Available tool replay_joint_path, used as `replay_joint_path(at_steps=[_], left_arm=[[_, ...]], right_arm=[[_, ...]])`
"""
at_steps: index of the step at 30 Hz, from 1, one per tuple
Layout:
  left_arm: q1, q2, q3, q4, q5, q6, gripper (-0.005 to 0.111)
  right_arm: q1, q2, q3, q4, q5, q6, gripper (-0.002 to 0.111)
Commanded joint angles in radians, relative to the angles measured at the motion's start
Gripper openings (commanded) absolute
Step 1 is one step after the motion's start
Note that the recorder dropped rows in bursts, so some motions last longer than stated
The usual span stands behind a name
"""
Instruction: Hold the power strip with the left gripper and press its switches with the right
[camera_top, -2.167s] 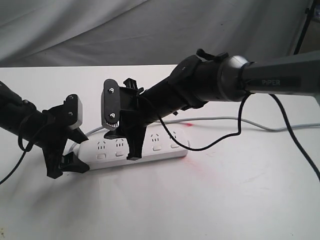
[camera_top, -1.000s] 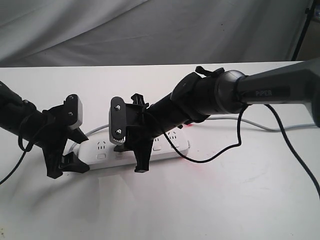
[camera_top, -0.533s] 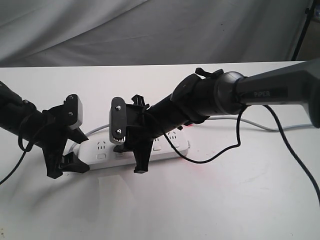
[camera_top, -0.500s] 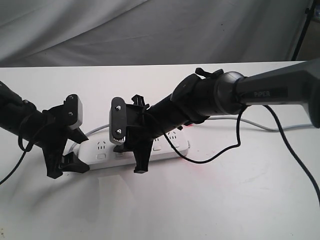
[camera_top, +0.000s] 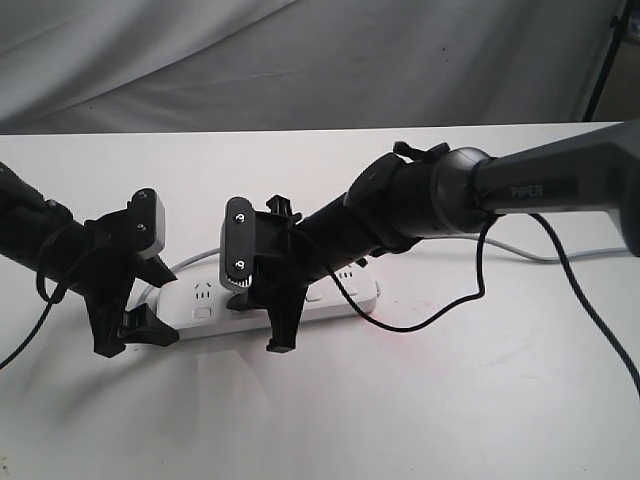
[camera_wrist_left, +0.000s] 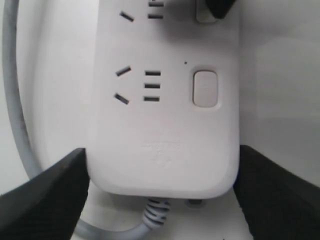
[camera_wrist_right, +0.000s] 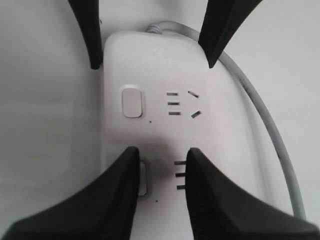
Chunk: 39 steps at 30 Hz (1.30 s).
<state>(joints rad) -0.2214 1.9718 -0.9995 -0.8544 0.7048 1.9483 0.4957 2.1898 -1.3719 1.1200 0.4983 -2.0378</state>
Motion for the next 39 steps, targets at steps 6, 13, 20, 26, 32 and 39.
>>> replay_joint_path(at_steps=[6,13,20,26,32,39], left_arm=[[-0.004,-0.004,-0.006,0.000,0.007,-0.003,0.069],[-0.004,-0.004,-0.006,0.000,0.007,-0.003,0.069],[-0.004,-0.004,-0.006,0.000,0.007,-0.003,0.069],[-0.004,-0.004,-0.006,0.000,0.007,-0.003,0.069],[-0.004,-0.004,-0.006,0.000,0.007,-0.003,0.069],[-0.004,-0.004,-0.006,0.000,0.007,-0.003,0.069]], right_arm=[[-0.006,0.035,0.026,-0.037,-0.001,-0.018,0.031],[-0.006,0.037,0.026,-0.037,-0.020,-0.018,0.031],[-0.008,0.051,0.026,-0.037,-0.028,-0.018,0.031],[-0.008,-0.019,0.020,-0.012,-0.028,-0.018,0.031],[-0.010,-0.101,0.021,-0.012,-0.025,-0.018,0.031],[-0.029,-0.127,0.030,-0.015,-0.015,-0.014,0.031]])
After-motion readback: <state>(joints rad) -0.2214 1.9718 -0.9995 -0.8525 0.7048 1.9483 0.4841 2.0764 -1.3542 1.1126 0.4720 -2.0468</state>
